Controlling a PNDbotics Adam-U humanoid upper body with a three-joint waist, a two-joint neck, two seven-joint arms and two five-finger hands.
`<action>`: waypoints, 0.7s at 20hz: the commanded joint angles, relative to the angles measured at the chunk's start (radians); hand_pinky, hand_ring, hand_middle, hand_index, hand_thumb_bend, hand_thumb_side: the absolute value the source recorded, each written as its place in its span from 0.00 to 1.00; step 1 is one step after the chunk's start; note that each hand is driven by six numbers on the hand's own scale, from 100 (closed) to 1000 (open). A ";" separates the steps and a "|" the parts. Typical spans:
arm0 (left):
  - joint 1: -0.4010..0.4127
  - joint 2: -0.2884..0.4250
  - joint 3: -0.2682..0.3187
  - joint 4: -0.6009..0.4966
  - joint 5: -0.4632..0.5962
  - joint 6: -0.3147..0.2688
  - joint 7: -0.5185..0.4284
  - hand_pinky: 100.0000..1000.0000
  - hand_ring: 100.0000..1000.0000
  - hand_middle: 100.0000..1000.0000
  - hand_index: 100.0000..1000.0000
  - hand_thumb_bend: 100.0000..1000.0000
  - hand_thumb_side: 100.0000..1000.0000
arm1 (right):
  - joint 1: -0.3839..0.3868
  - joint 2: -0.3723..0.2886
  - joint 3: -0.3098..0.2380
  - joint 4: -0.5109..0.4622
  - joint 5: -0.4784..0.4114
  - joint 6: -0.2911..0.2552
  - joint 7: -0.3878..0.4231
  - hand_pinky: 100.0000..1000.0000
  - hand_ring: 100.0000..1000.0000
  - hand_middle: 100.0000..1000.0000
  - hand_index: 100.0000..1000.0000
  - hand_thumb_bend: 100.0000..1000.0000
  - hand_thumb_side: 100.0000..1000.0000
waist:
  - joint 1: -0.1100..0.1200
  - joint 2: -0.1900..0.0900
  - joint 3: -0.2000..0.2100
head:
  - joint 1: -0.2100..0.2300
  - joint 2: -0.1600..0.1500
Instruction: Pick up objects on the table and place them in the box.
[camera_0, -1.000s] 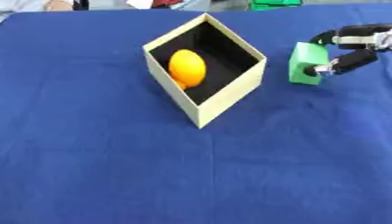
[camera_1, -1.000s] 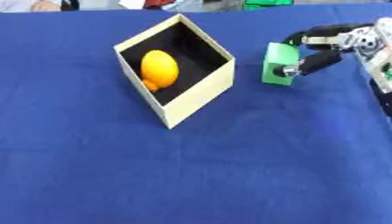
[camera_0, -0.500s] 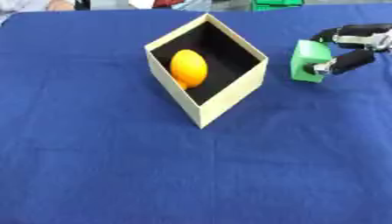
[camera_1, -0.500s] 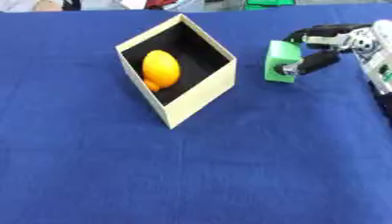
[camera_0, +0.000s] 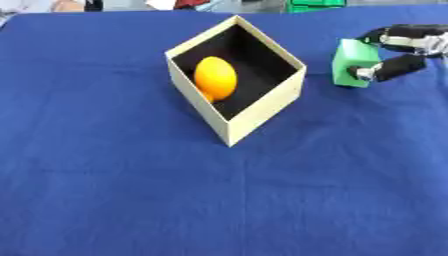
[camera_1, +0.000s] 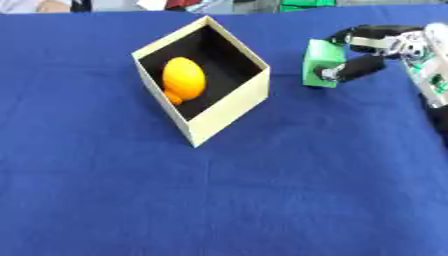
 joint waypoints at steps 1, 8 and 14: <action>-0.003 0.013 0.012 -0.018 0.003 -0.002 -0.001 0.88 0.49 0.58 0.64 0.20 0.90 | -0.025 -0.018 -0.009 -0.032 -0.010 0.016 -0.017 0.92 0.97 0.89 0.92 0.00 0.68 | 0.000 -0.023 -0.001 | 0.001 -0.009; -0.003 0.016 0.012 -0.018 0.003 -0.003 -0.001 0.88 0.49 0.58 0.64 0.20 0.89 | -0.054 -0.006 -0.022 -0.079 0.016 0.055 -0.064 0.90 0.95 0.85 0.89 0.00 0.60 | -0.001 -0.031 -0.003 | -0.004 -0.002; -0.002 0.019 0.011 -0.018 0.004 -0.002 -0.002 0.88 0.49 0.58 0.64 0.21 0.89 | -0.098 0.019 -0.022 -0.121 0.048 0.067 -0.087 0.88 0.93 0.83 0.87 0.00 0.56 | -0.004 -0.038 -0.004 | -0.008 0.007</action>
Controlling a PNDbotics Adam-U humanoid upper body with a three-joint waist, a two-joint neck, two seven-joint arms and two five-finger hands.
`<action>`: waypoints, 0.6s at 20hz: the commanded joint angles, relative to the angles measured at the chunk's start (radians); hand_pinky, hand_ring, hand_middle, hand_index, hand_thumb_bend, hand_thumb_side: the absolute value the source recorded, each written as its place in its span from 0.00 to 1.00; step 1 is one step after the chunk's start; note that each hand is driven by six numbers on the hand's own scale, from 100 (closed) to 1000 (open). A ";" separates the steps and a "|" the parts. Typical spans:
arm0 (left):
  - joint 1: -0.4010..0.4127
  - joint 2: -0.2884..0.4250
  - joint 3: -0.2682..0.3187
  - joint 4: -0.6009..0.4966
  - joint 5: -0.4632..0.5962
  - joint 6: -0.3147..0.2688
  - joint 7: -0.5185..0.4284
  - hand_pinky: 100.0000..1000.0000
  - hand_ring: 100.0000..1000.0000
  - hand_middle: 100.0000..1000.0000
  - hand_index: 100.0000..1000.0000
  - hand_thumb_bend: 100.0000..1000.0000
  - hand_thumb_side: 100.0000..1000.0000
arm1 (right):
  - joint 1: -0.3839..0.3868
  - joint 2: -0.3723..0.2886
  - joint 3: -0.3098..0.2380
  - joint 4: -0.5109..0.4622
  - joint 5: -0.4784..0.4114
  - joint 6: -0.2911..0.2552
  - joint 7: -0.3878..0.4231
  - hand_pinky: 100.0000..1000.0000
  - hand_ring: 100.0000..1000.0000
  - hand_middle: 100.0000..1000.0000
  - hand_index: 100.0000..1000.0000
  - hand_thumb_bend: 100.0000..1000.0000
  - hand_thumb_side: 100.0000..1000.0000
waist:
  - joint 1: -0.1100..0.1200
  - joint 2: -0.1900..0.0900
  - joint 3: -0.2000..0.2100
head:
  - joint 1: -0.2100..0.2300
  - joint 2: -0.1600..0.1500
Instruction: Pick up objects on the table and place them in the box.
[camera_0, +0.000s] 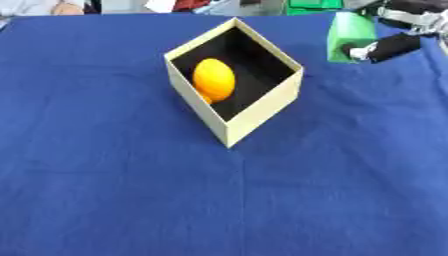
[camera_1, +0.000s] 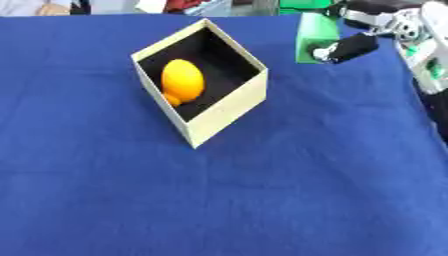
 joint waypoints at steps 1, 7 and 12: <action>-0.003 0.019 0.008 -0.018 0.004 -0.002 -0.002 0.88 0.50 0.58 0.64 0.21 0.89 | -0.045 0.003 -0.009 -0.045 0.026 0.000 -0.013 0.88 0.93 0.83 0.87 0.00 0.56 | -0.002 -0.027 0.000 | -0.004 0.008; -0.007 0.022 0.004 -0.018 0.007 -0.002 -0.005 0.88 0.50 0.58 0.64 0.21 0.89 | -0.113 0.074 0.009 -0.053 0.026 0.006 0.005 0.88 0.92 0.83 0.87 0.00 0.58 | -0.006 -0.034 0.005 | -0.005 0.022; -0.013 0.023 0.003 -0.018 0.009 -0.003 -0.006 0.88 0.50 0.58 0.64 0.21 0.89 | -0.146 0.129 0.018 -0.046 0.029 0.008 0.018 0.88 0.92 0.83 0.87 0.00 0.61 | -0.011 -0.033 0.015 | 0.003 0.034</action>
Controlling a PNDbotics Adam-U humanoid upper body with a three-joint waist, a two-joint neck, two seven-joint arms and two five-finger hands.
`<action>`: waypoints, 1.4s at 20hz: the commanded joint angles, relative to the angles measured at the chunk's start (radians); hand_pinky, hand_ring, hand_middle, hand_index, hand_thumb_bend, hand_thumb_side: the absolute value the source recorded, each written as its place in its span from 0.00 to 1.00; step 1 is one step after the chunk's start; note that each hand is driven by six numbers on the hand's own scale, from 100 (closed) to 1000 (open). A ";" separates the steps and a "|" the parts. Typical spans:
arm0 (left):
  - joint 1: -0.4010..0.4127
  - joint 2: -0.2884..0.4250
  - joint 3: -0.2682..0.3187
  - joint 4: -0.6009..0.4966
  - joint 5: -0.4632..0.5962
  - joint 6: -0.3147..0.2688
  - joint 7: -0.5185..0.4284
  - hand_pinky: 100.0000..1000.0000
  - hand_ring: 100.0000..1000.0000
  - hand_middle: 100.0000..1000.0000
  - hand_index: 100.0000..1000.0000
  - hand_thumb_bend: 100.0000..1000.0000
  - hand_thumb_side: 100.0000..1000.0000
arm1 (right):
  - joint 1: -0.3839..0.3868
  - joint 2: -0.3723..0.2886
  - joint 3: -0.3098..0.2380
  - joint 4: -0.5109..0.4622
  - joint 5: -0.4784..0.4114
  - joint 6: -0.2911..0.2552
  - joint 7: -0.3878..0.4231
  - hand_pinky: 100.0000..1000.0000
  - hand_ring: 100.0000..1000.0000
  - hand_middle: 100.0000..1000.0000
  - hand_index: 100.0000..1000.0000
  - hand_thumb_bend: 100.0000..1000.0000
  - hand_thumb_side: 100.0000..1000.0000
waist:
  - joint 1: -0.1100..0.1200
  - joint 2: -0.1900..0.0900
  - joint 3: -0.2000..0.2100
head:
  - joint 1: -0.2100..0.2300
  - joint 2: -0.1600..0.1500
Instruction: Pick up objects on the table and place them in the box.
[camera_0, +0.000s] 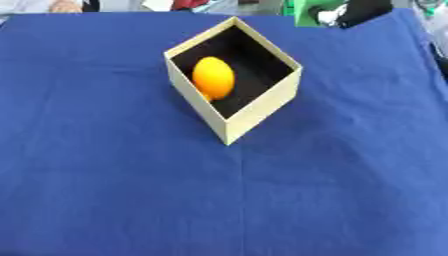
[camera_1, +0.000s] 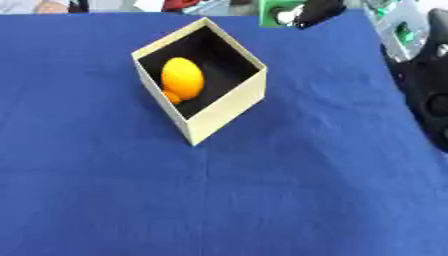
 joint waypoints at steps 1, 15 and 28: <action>-0.010 0.022 0.003 -0.018 0.006 -0.001 -0.003 0.88 0.50 0.58 0.64 0.21 0.89 | -0.036 0.017 -0.001 -0.014 0.004 0.000 0.007 0.88 0.92 0.82 0.87 0.00 0.62 | -0.003 -0.022 0.005 | 0.004 0.012; -0.031 0.020 0.005 -0.018 0.012 0.004 -0.008 0.88 0.50 0.58 0.64 0.21 0.90 | -0.051 0.082 0.029 0.029 -0.031 -0.011 0.054 0.88 0.92 0.82 0.88 0.00 0.71 | -0.030 -0.012 0.025 | 0.003 0.009; -0.034 0.018 0.007 -0.018 0.015 0.006 -0.008 0.88 0.50 0.58 0.64 0.21 0.90 | -0.019 0.090 0.070 0.067 -0.070 -0.043 0.120 0.89 0.93 0.86 0.94 0.00 0.86 | -0.032 -0.010 0.022 | -0.005 -0.001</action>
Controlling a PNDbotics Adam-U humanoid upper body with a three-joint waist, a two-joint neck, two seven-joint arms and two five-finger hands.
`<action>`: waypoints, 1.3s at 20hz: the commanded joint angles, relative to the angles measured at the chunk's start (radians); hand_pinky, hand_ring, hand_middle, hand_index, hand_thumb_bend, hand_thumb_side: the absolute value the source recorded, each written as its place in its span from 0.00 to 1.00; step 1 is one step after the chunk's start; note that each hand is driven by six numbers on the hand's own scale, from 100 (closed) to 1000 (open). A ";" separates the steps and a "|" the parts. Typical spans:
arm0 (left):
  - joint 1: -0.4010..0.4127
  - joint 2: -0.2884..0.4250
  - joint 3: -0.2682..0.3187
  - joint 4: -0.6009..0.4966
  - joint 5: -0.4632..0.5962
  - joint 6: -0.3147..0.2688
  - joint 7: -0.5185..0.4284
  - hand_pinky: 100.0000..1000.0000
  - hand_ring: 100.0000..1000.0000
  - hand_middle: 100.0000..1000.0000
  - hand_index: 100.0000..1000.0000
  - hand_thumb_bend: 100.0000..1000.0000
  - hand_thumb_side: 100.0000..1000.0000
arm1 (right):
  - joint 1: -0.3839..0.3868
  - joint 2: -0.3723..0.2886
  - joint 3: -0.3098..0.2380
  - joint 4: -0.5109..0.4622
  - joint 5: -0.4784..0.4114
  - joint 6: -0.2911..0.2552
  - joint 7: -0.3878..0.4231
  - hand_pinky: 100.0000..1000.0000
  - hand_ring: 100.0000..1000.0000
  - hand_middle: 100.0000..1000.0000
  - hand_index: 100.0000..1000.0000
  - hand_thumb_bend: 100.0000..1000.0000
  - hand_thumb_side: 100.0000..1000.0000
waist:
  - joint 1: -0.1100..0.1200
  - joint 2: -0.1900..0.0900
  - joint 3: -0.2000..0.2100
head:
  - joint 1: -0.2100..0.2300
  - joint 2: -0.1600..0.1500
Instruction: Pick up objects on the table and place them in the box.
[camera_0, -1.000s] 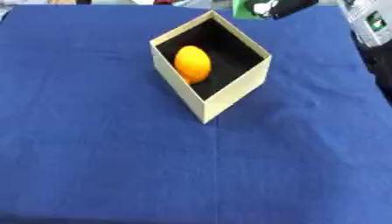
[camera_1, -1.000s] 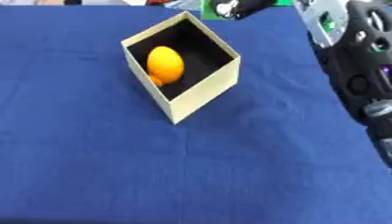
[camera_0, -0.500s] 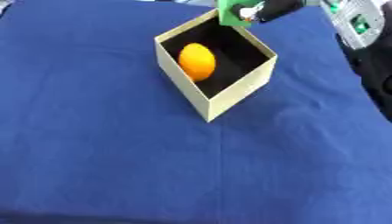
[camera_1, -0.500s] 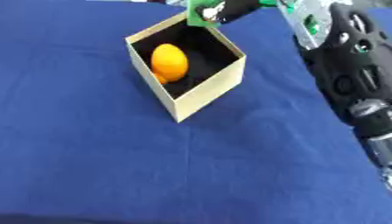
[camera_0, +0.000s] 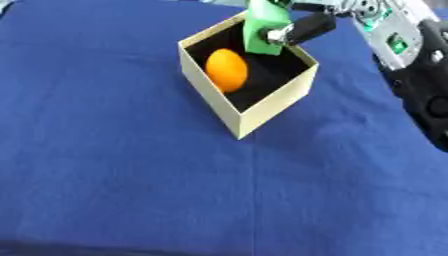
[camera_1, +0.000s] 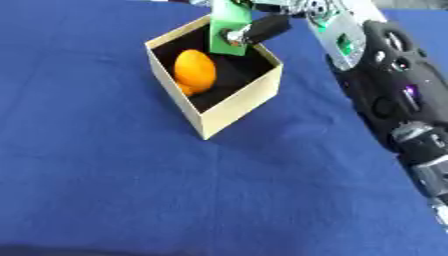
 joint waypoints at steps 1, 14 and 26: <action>-0.009 0.017 0.007 -0.018 0.005 -0.001 0.000 0.88 0.50 0.58 0.64 0.21 0.90 | -0.016 -0.010 0.003 -0.003 -0.014 -0.015 0.024 0.89 0.93 0.89 0.96 0.00 0.87 | 0.006 -0.017 -0.001 | -0.006 -0.009; -0.010 0.016 0.008 -0.018 0.006 -0.001 0.001 0.88 0.50 0.58 0.64 0.21 0.90 | -0.018 -0.006 0.005 0.006 0.081 -0.130 0.134 0.98 1.00 1.00 1.00 0.36 1.00 | 0.008 -0.018 -0.006 | -0.013 -0.016; -0.010 0.015 0.008 -0.018 0.006 0.000 0.000 0.88 0.50 0.58 0.64 0.21 0.90 | -0.021 0.003 -0.022 0.025 0.145 -0.151 0.103 0.99 1.00 1.00 1.00 0.38 1.00 | 0.008 -0.020 -0.008 | -0.007 -0.016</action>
